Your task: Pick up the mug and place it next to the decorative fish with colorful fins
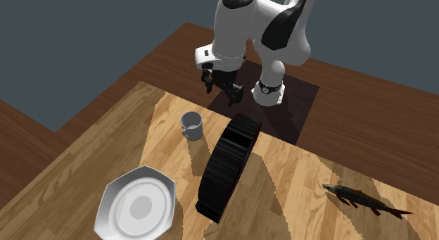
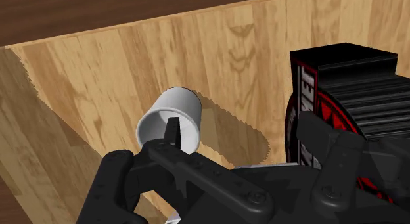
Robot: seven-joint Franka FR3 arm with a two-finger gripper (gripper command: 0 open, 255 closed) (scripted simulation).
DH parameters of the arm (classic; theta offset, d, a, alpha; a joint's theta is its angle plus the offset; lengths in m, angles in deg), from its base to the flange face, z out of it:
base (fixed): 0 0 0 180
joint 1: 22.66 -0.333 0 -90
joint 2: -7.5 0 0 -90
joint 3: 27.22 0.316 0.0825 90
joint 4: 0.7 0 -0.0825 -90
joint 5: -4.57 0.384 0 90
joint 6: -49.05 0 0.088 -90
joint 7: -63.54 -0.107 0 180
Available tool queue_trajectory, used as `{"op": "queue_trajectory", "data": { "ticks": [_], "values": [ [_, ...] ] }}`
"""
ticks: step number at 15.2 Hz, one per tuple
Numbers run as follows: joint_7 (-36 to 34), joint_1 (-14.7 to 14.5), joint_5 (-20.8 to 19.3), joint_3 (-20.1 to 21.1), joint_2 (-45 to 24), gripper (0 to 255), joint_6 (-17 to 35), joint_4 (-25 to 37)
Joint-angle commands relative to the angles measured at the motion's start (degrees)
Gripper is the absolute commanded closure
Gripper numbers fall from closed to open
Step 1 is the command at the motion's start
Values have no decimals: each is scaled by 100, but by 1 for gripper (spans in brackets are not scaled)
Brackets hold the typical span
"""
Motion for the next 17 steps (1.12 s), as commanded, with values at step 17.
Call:
{"op": "queue_trajectory", "data": {
  "ticks": [17],
  "values": [
    [789, 100, 240, -607, -2476, 0, 2188, 164]
  ]
}}
